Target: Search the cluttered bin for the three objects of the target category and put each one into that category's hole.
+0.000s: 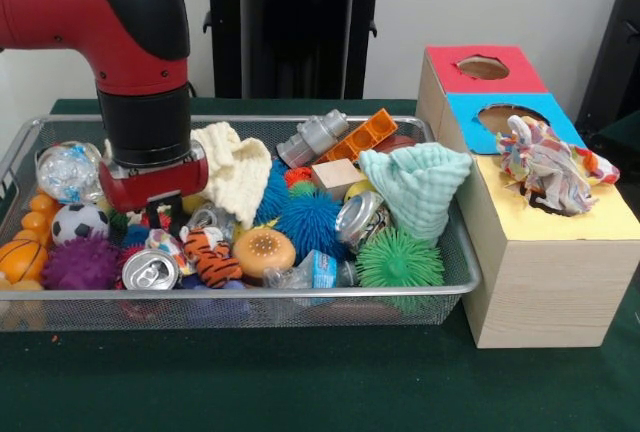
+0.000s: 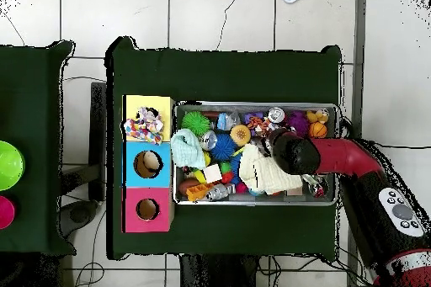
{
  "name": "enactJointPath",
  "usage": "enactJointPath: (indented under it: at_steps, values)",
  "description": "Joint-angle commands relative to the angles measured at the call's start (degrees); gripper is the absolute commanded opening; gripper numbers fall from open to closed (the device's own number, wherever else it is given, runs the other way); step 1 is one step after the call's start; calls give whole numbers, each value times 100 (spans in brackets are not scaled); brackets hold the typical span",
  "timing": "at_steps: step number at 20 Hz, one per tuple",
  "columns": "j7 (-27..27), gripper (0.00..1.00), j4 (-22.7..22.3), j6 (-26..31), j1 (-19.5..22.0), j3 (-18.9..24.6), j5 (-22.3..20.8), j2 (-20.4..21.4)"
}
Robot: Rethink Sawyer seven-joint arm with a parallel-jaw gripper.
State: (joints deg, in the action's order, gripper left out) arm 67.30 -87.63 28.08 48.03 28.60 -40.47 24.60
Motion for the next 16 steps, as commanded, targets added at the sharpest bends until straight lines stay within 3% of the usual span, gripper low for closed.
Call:
enactJointPath:
  at_steps: [1,6,10,14,16]
  values:
    - [-434,0,-343,-347,-78,487,-321,-72]
    - [-570,0,-425,68,-106,510,-184,77]
    - [-817,0,-913,1120,45,918,571,602]
    - [-88,0,-1433,1216,90,1159,1245,1405]
    - [-111,0,-1496,1220,77,1220,1337,1607]
